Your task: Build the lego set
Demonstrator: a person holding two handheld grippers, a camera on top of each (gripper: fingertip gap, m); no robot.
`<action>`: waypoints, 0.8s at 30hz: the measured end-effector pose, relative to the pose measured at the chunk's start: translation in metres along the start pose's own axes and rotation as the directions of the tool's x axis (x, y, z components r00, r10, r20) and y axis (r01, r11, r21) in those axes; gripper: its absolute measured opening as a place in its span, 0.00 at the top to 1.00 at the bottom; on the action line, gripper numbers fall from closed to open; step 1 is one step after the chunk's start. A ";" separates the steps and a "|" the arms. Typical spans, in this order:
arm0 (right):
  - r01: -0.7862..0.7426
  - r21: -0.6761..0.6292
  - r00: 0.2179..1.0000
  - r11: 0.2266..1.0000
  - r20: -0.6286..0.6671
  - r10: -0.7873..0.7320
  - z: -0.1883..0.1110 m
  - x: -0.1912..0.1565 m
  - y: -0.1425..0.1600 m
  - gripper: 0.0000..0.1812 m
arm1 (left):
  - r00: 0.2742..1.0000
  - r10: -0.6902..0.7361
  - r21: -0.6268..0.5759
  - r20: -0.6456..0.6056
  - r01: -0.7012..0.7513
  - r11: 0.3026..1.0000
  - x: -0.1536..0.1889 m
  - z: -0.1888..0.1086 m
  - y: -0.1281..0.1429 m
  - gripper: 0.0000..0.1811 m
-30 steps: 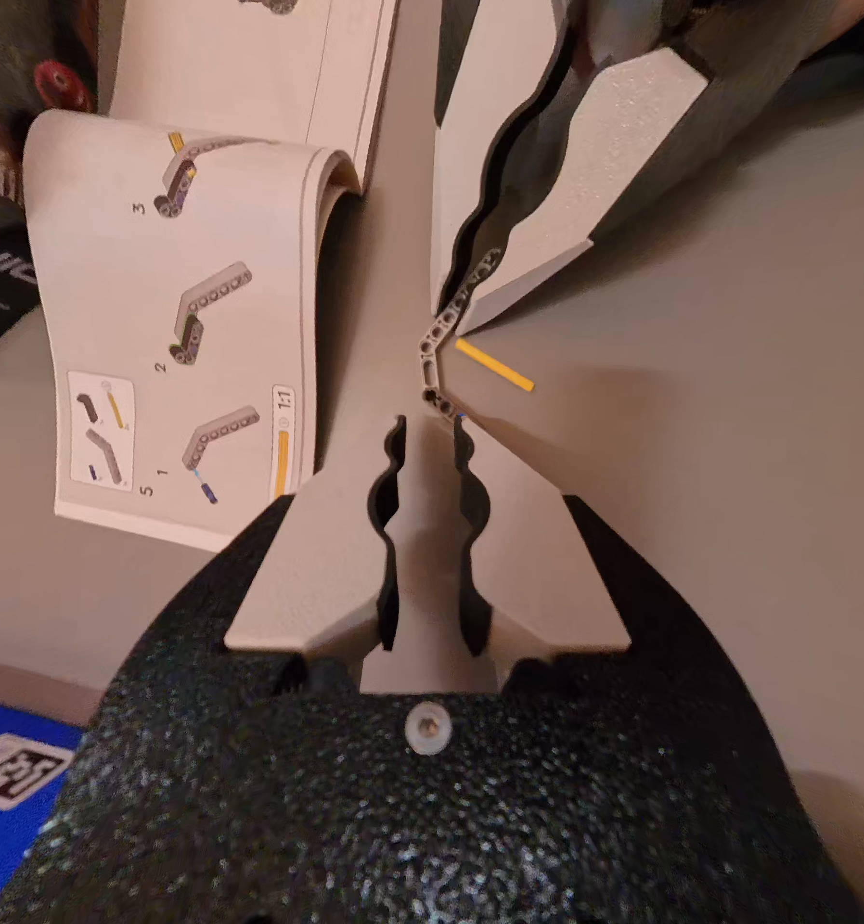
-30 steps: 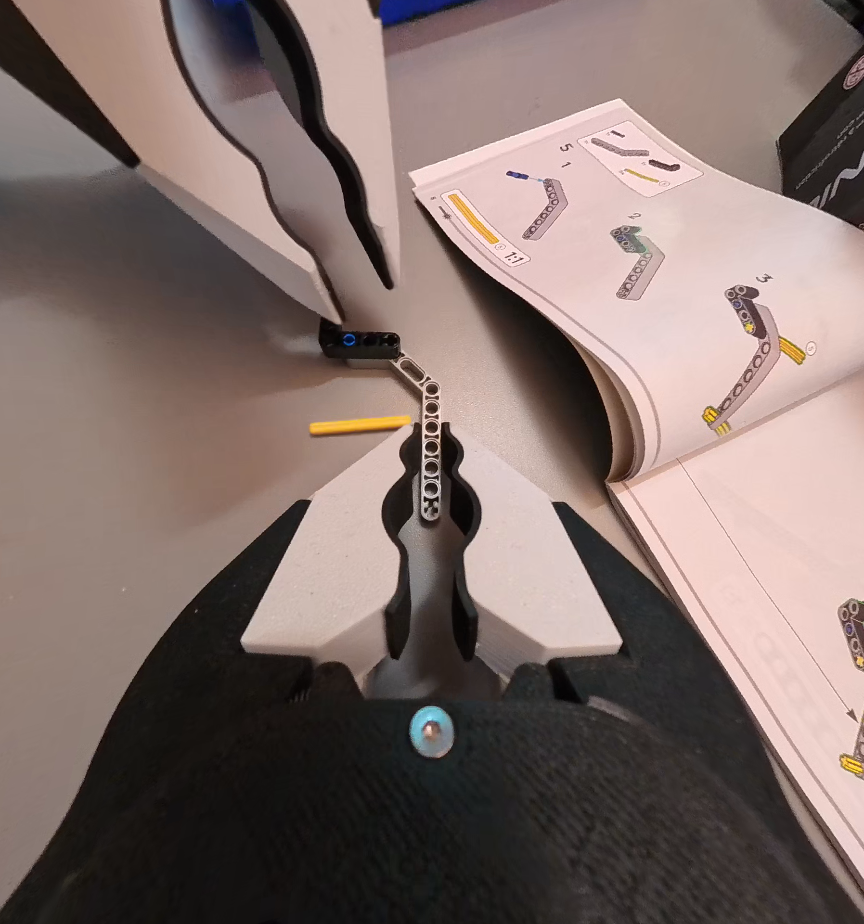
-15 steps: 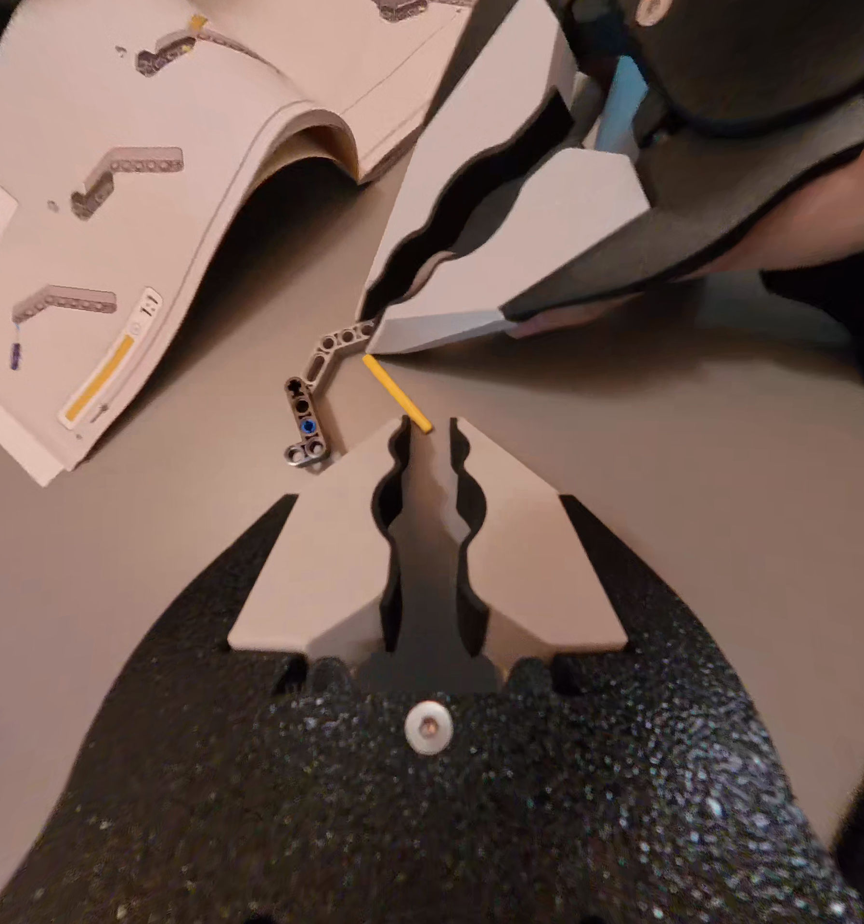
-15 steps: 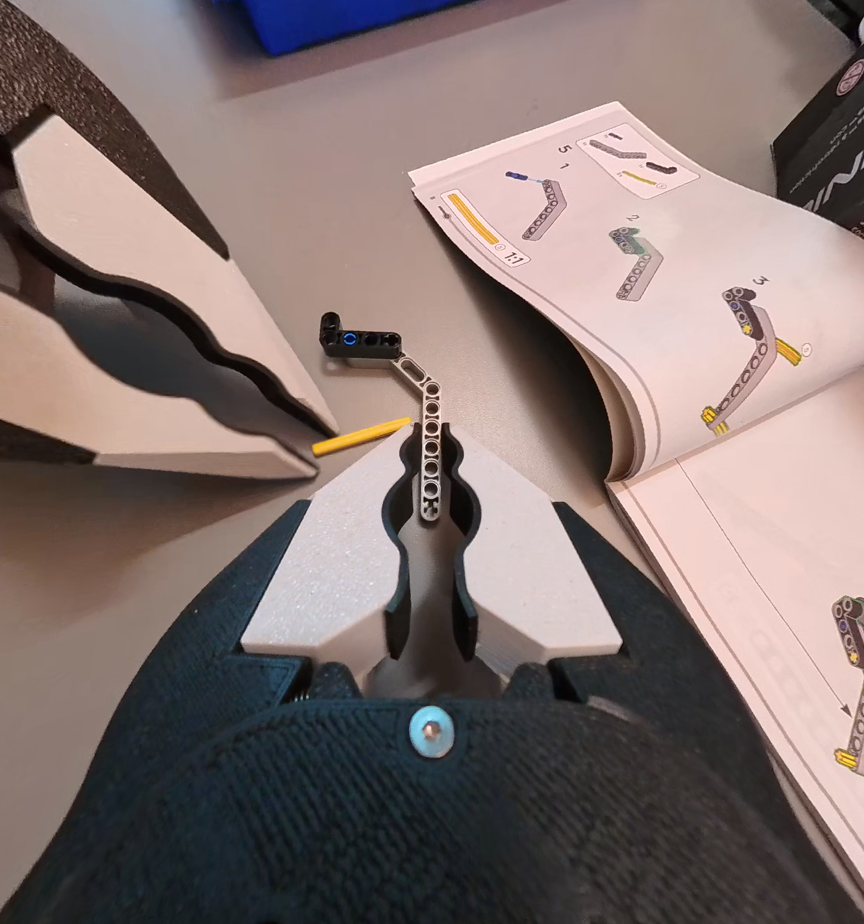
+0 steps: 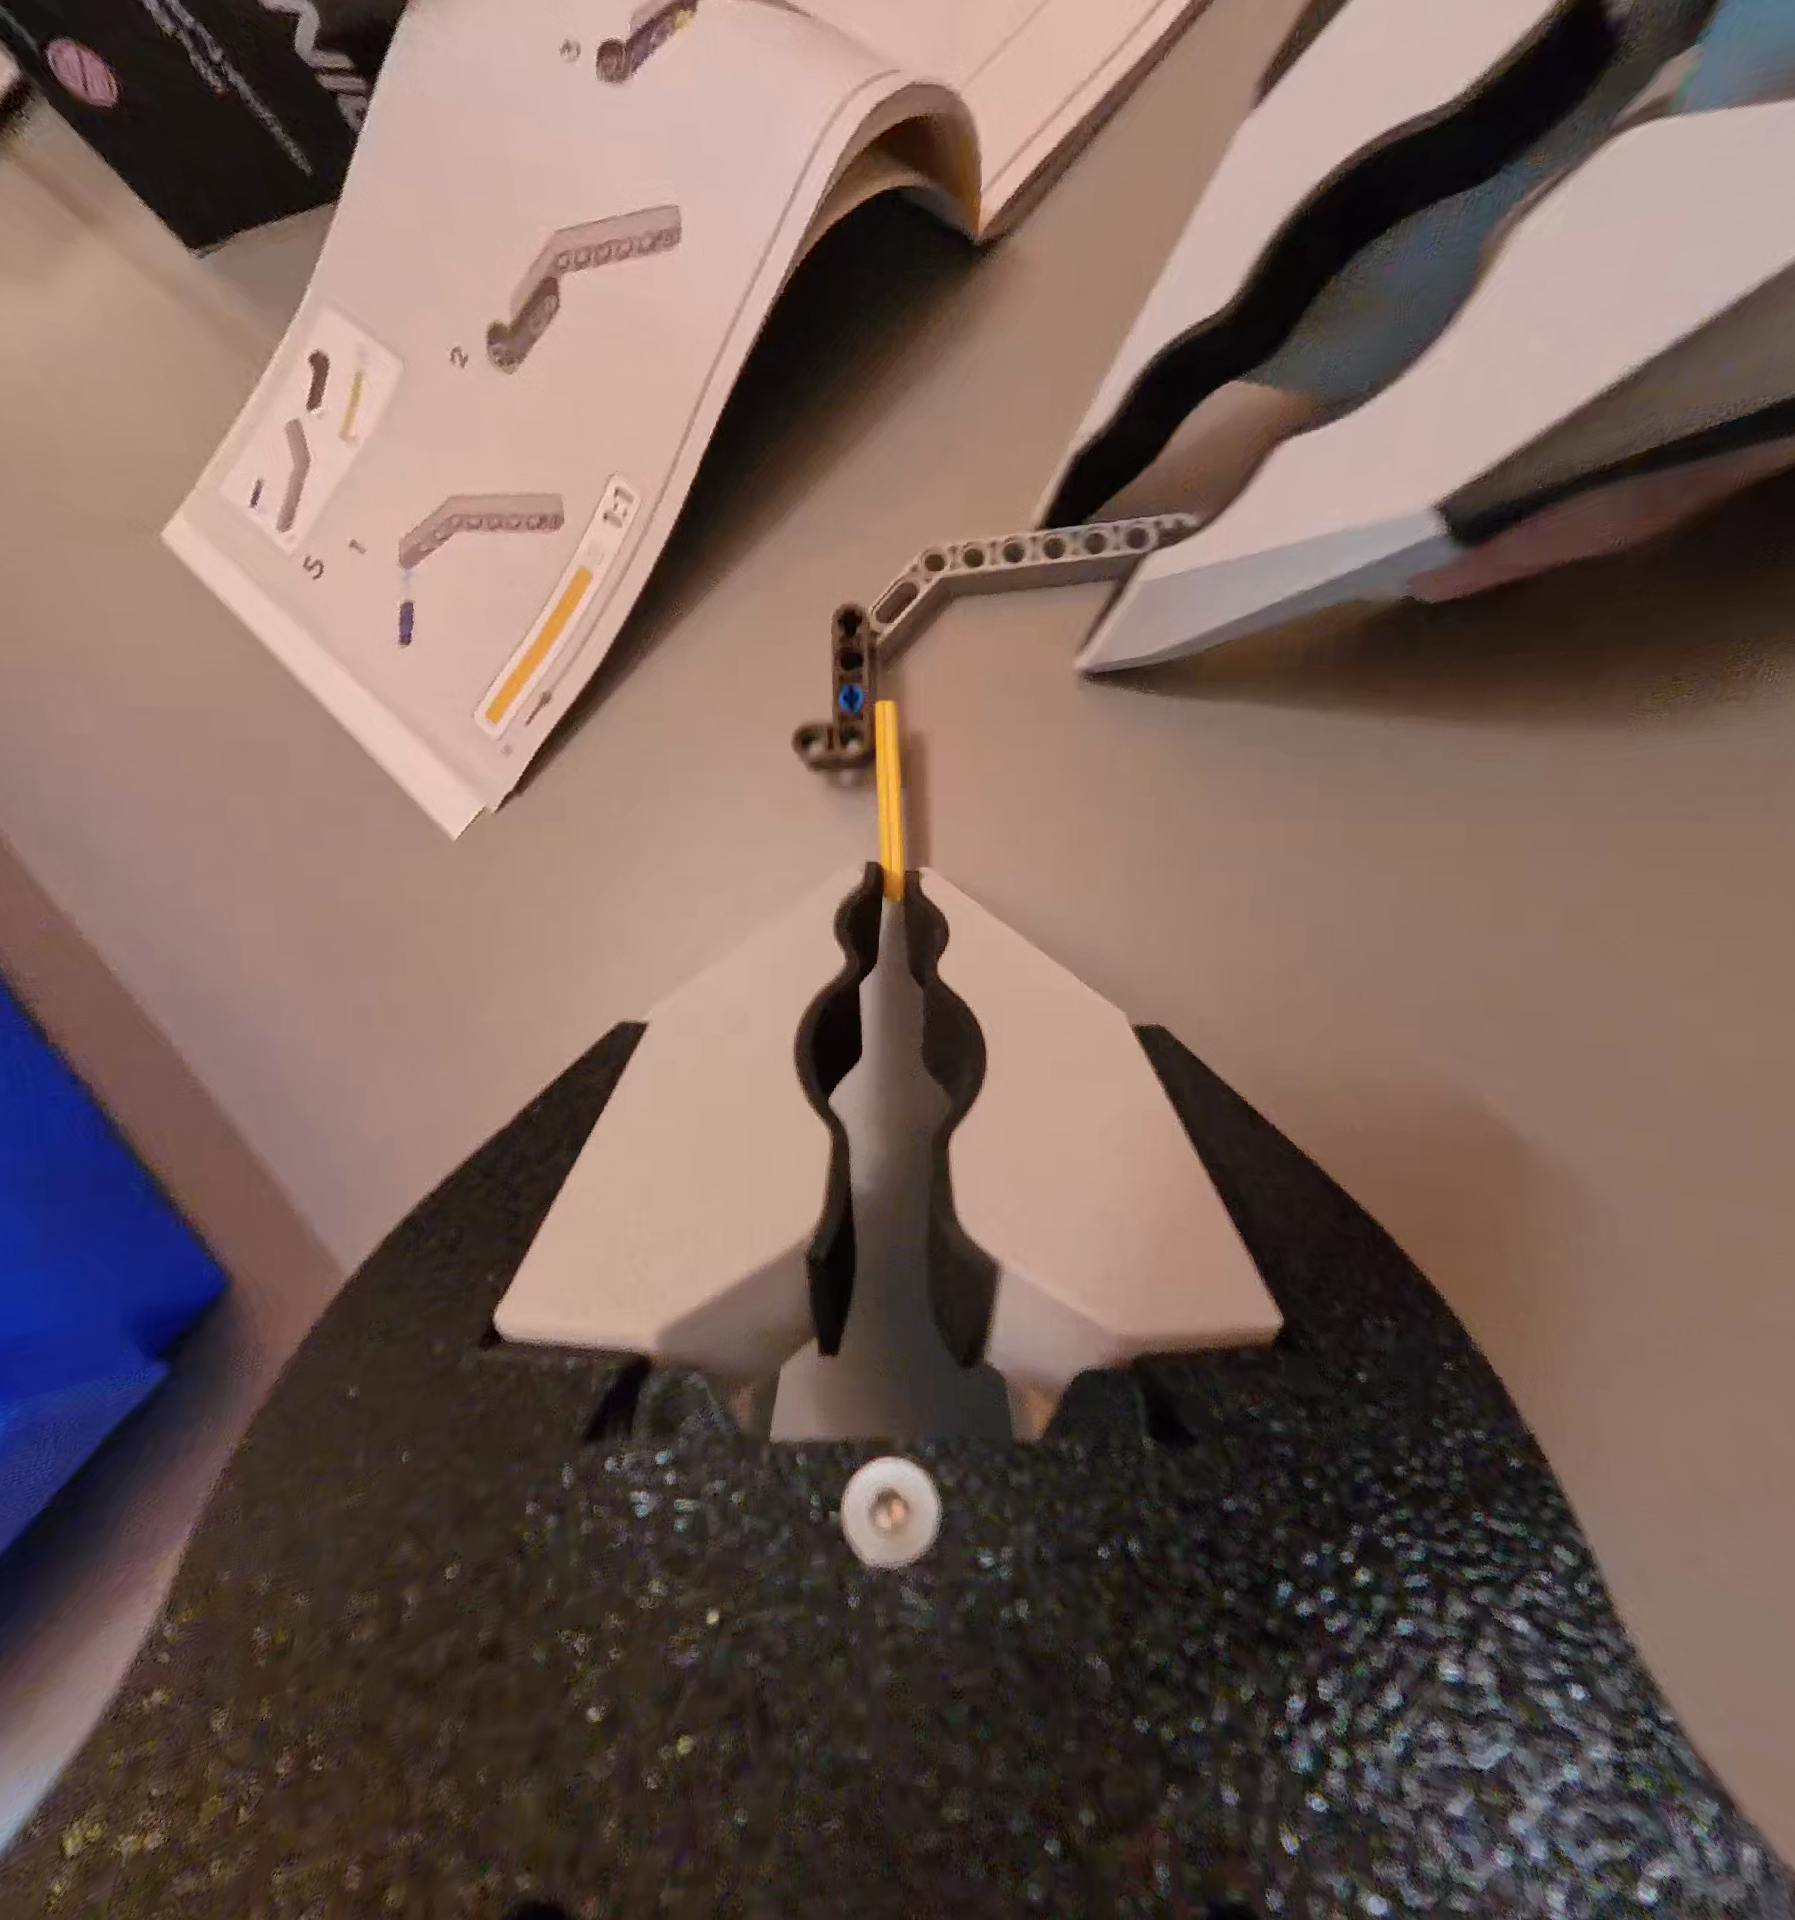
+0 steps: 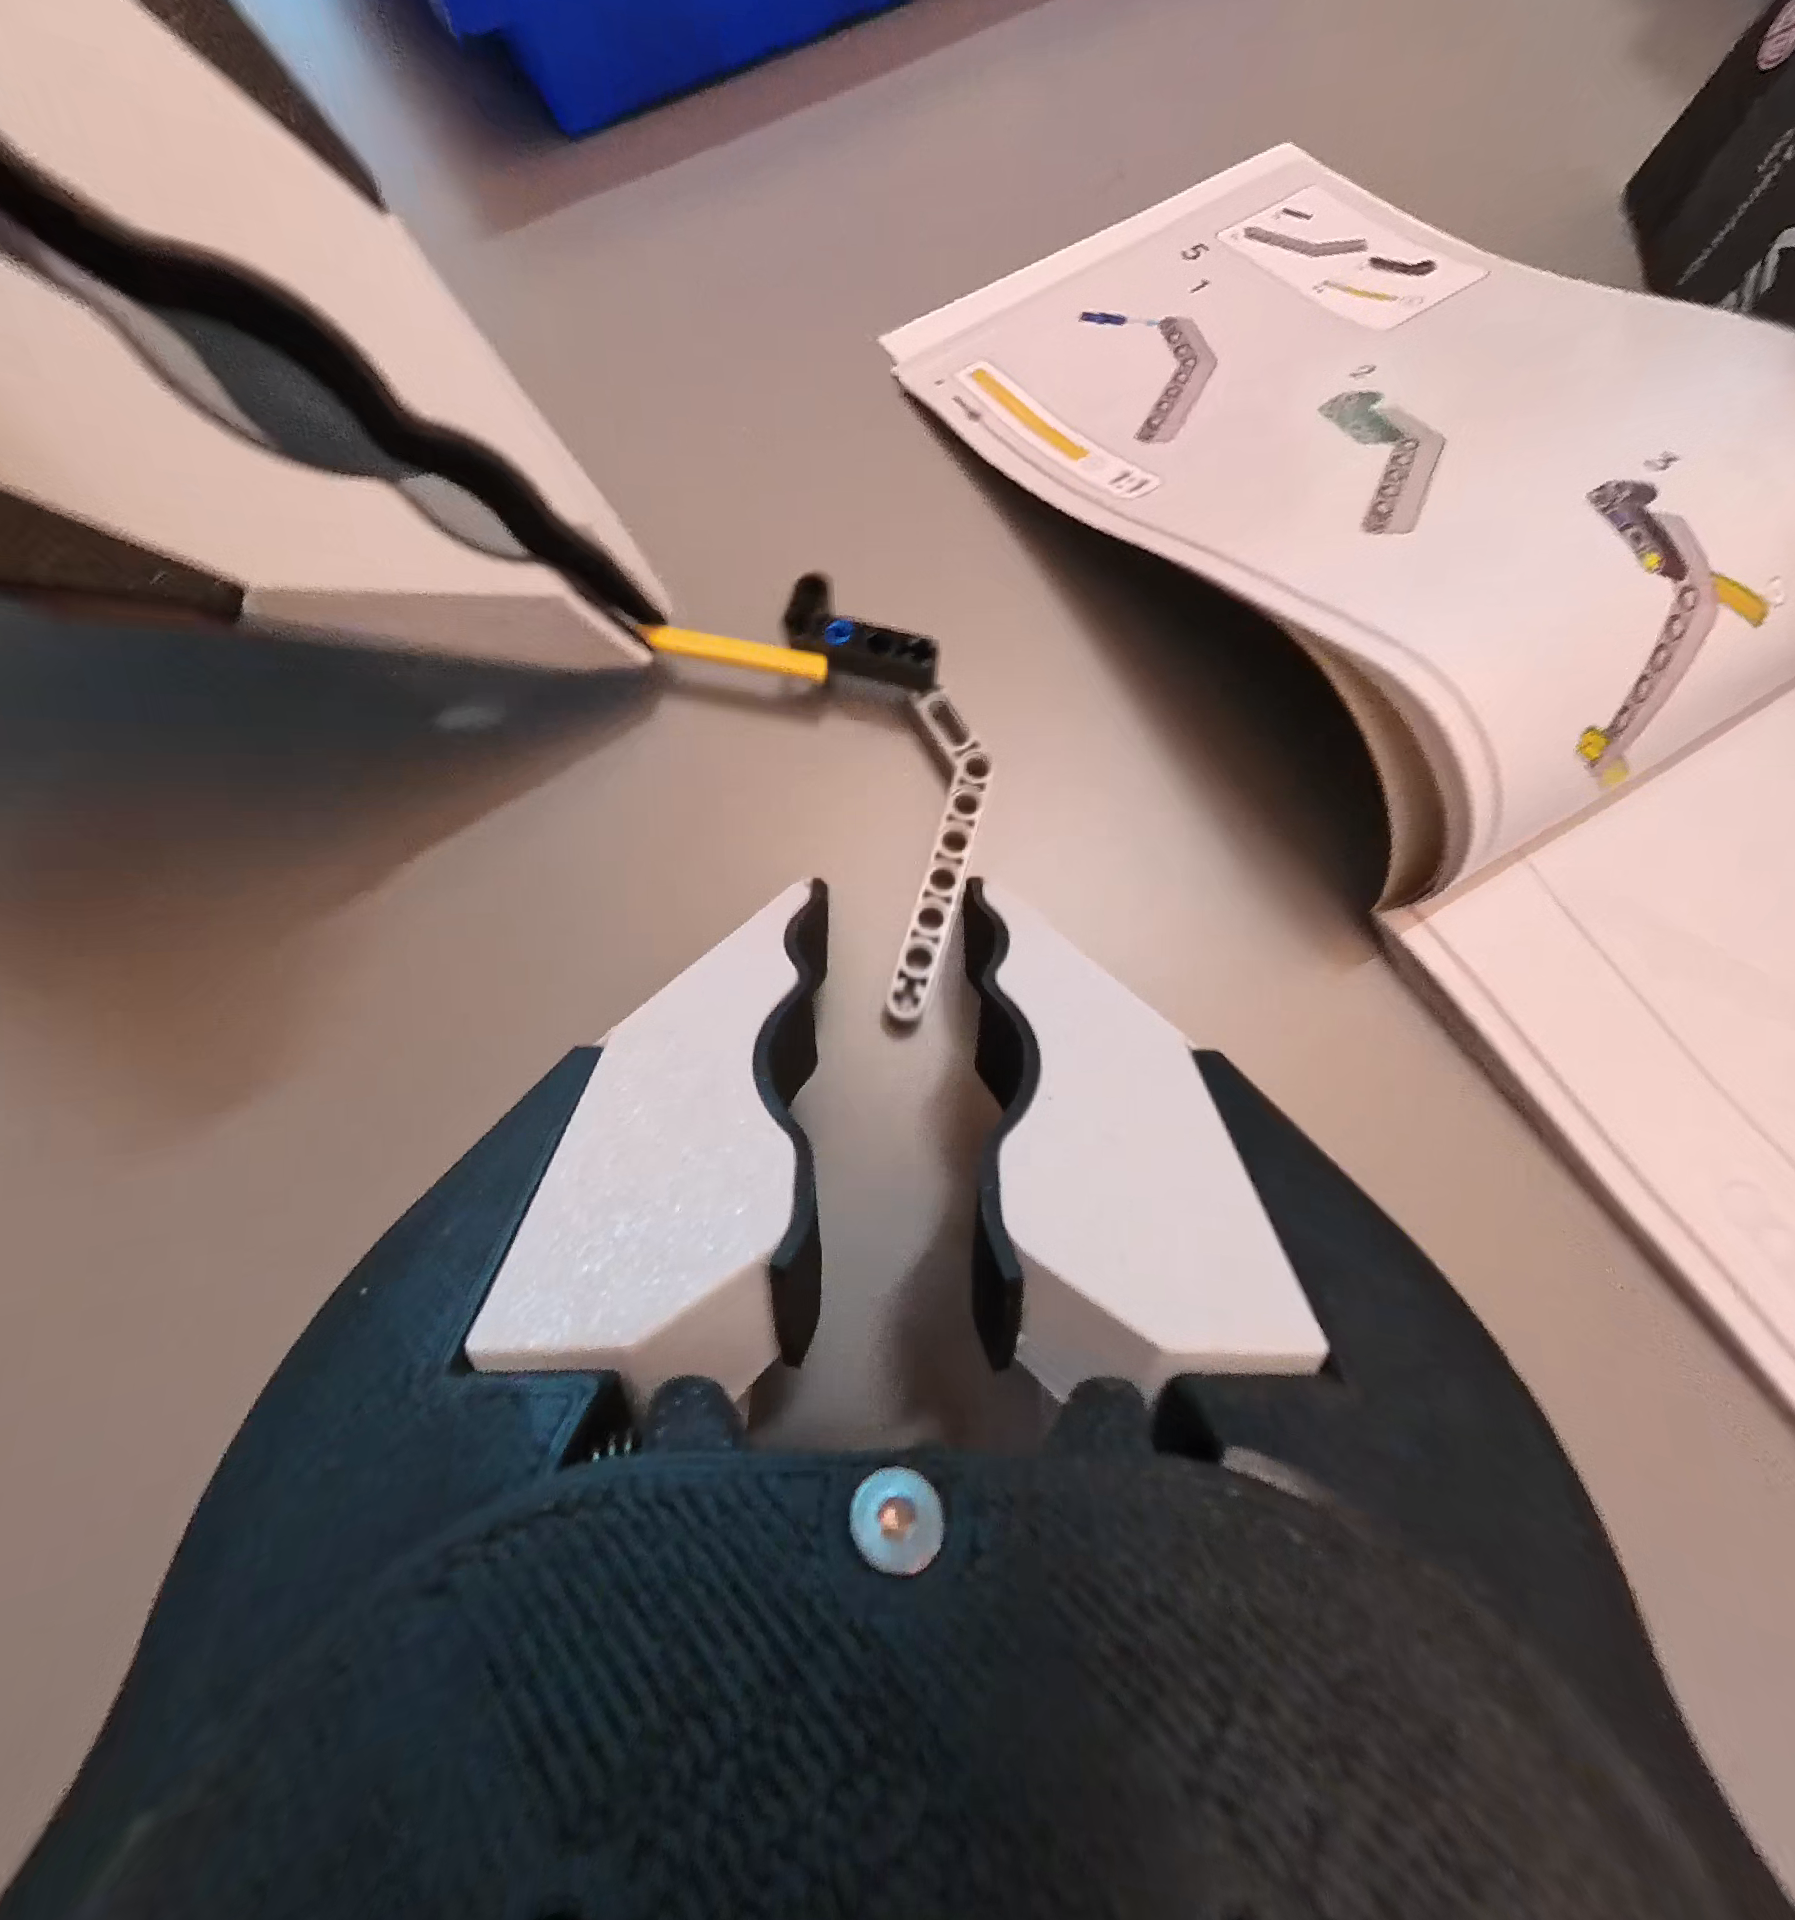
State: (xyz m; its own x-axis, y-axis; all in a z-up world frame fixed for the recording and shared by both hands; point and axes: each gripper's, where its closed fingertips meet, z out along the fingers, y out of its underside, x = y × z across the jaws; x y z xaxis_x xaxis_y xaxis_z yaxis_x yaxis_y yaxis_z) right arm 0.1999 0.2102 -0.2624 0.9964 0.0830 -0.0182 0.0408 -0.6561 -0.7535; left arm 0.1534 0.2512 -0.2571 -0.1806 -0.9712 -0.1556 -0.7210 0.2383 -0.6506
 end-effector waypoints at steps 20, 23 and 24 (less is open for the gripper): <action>0.451 0.364 0.868 0.815 0.032 -0.496 -0.032 -0.030 -0.056 0.90 | 0.919 0.340 0.185 -0.199 -0.306 0.934 0.000 -0.030 -0.026 0.99; 0.536 0.364 0.812 0.762 0.025 -0.583 -0.026 -0.030 -0.061 0.91 | 0.882 0.428 0.179 -0.200 -0.396 0.901 -0.004 -0.025 -0.030 1.00; 0.563 0.336 0.796 0.755 0.026 -0.605 -0.023 -0.028 -0.059 0.92 | 0.870 0.450 0.172 -0.200 -0.421 0.891 -0.005 -0.022 -0.031 0.99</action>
State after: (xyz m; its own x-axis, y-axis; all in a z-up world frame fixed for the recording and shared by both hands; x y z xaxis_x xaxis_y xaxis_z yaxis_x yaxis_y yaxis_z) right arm 0.1711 0.2295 -0.2026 0.7664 0.4824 0.4242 0.5668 -0.1971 -0.8000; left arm 0.1616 0.2488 -0.2198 -0.6158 -0.7367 -0.2793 -0.4509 0.6202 -0.6419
